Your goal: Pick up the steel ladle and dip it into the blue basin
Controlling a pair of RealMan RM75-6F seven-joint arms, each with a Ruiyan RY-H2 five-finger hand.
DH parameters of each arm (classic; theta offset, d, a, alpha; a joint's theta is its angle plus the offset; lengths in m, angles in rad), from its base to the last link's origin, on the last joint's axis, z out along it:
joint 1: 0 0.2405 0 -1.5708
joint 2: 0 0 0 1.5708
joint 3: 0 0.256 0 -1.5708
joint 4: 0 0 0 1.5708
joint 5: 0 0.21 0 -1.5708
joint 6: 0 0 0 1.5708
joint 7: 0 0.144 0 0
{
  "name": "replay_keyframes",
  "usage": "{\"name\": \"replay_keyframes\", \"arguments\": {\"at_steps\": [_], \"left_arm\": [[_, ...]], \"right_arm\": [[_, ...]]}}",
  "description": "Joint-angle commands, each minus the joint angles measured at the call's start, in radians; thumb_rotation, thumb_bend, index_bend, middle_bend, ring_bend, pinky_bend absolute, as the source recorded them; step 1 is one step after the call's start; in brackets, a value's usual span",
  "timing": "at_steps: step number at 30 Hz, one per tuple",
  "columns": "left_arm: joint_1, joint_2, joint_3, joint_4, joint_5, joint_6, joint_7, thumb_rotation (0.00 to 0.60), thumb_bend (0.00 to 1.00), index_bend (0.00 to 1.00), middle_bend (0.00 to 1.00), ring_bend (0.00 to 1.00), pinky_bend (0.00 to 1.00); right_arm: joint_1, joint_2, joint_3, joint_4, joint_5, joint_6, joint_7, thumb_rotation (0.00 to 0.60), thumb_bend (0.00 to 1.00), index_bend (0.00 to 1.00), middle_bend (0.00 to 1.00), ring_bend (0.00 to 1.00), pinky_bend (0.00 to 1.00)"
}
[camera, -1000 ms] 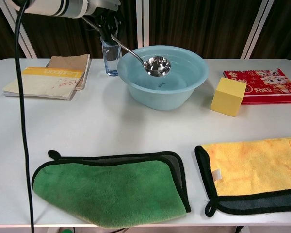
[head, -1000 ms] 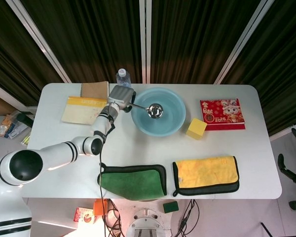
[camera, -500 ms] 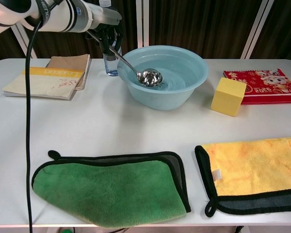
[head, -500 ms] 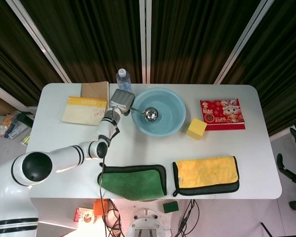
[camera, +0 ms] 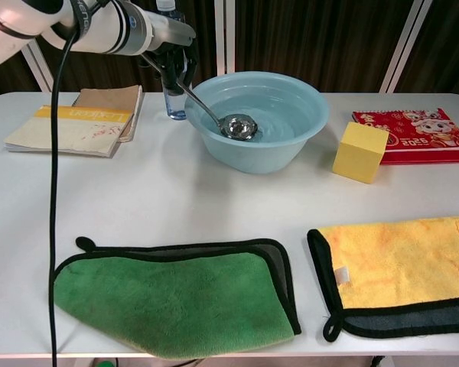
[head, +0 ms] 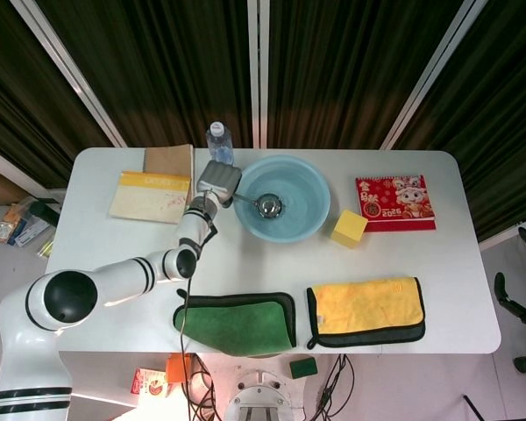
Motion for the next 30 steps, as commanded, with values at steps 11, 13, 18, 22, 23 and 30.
{"name": "replay_keyframes", "arguments": {"at_steps": [11, 13, 18, 22, 23, 30], "left_arm": [[-0.101, 0.134, 0.024, -0.08, -0.265, -0.128, 0.048, 0.6, 0.45, 0.76, 0.68, 0.67, 0.8], [-0.12, 0.154, 0.038, -0.098, -0.306, -0.145, 0.049, 0.6, 0.45, 0.76, 0.68, 0.67, 0.8], [-0.187, 0.199, 0.093, -0.135, -0.409, -0.183, 0.067, 0.6, 0.46, 0.76, 0.68, 0.67, 0.8], [-0.26, 0.237, 0.149, -0.158, -0.506, -0.223, 0.078, 0.6, 0.46, 0.76, 0.68, 0.67, 0.8], [-0.276, 0.244, 0.162, -0.161, -0.527, -0.231, 0.079, 0.6, 0.46, 0.76, 0.68, 0.67, 0.8], [-0.399, 0.273, 0.283, -0.161, -0.684, -0.318, 0.069, 0.6, 0.48, 0.76, 0.68, 0.67, 0.8]], "right_arm": [[0.006, -0.003, 0.004, 0.008, 0.004, -0.008, 0.008, 0.6, 0.51, 0.0, 0.0, 0.0, 0.0], [0.007, -0.003, 0.004, 0.007, 0.003, -0.009, 0.005, 0.6, 0.51, 0.0, 0.0, 0.0, 0.0], [0.01, -0.001, 0.006, 0.0, 0.001, -0.01, -0.001, 0.6, 0.51, 0.0, 0.0, 0.0, 0.0], [0.014, -0.004, 0.003, -0.001, -0.001, -0.016, -0.006, 0.6, 0.51, 0.0, 0.0, 0.0, 0.0], [0.014, -0.006, 0.003, 0.0, -0.001, -0.017, -0.006, 0.6, 0.51, 0.0, 0.0, 0.0, 0.0], [0.018, -0.009, 0.007, 0.003, 0.004, -0.02, -0.004, 0.6, 0.51, 0.0, 0.0, 0.0, 0.0]]}}
